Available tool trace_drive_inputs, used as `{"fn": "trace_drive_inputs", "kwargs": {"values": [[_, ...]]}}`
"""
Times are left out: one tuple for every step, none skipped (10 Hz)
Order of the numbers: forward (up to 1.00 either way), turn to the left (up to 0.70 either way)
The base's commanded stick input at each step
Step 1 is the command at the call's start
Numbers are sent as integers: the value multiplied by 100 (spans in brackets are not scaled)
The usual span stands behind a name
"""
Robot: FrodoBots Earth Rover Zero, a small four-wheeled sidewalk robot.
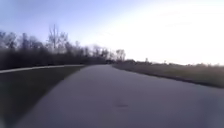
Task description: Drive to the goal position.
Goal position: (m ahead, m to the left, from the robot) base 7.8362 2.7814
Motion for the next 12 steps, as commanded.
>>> {"fn": "trace_drive_inputs", "kwargs": {"values": [[100,4],[100,2],[100,1],[100,1],[100,1],[100,1],[100,1],[100,1],[100,1],[100,1],[100,1],[100,1]]}}
